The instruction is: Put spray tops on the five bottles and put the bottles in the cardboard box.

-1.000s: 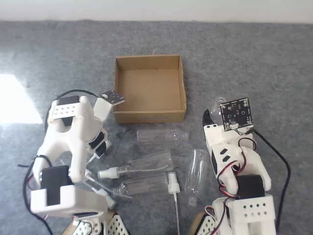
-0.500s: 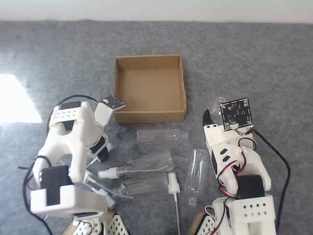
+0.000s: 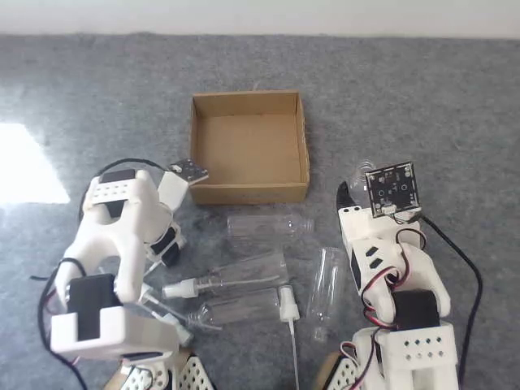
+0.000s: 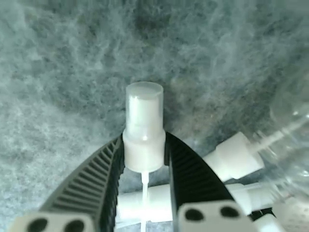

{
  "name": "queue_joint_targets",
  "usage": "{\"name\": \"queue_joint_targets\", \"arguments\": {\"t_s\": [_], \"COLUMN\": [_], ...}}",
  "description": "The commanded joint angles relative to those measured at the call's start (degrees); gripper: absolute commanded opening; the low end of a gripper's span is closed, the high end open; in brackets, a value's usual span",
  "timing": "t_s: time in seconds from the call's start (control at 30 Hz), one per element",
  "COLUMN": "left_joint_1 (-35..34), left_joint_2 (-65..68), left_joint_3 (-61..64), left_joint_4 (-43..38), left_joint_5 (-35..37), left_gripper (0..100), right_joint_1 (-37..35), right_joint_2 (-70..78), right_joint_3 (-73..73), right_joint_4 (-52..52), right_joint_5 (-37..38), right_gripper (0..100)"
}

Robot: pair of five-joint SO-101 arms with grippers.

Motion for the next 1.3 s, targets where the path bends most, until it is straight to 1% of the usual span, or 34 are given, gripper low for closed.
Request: {"name": "queue_joint_targets", "arguments": {"t_s": [0.0,0.3,0.53,0.7,0.83,0.97,1.1,1.17,1.27], "left_joint_1": [-0.2,-0.2,-0.2,-0.1,0.1,0.1,0.3,0.4,0.4], "left_joint_2": [-1.0,-2.4,-16.2,-23.3,-26.5,-29.0,-32.1,-34.0,-36.0], "left_joint_3": [-6.5,-12.6,-12.4,-12.4,-12.4,-12.6,-12.7,-12.5,-12.4], "left_joint_4": [6.2,12.1,13.0,12.9,12.6,12.5,12.4,10.6,8.4], "left_joint_5": [-0.4,-0.3,0.0,4.7,7.3,9.9,13.1,15.2,19.3], "left_gripper": [2,1,1,1,1,1,1,1,1], "right_joint_1": [1.1,1.1,0.9,0.7,0.7,0.7,0.7,0.4,-2.6], "right_joint_2": [-0.7,-0.8,-0.8,-0.8,-1.2,-1.2,-1.2,-1.2,-1.2], "right_joint_3": [-0.8,-0.8,-0.7,-0.7,0.6,2.5,2.5,2.5,2.6], "right_joint_4": [-1.0,-1.2,-1.2,-1.1,-2.1,-5.3,-5.5,-5.5,-5.5], "right_joint_5": [-0.2,-0.4,-0.6,-0.7,-0.7,-0.7,-0.7,-0.7,-0.7], "right_gripper": [11.1,11.1,11.1,11.1,11.1,11.1,11.1,11.1,11.1]}}
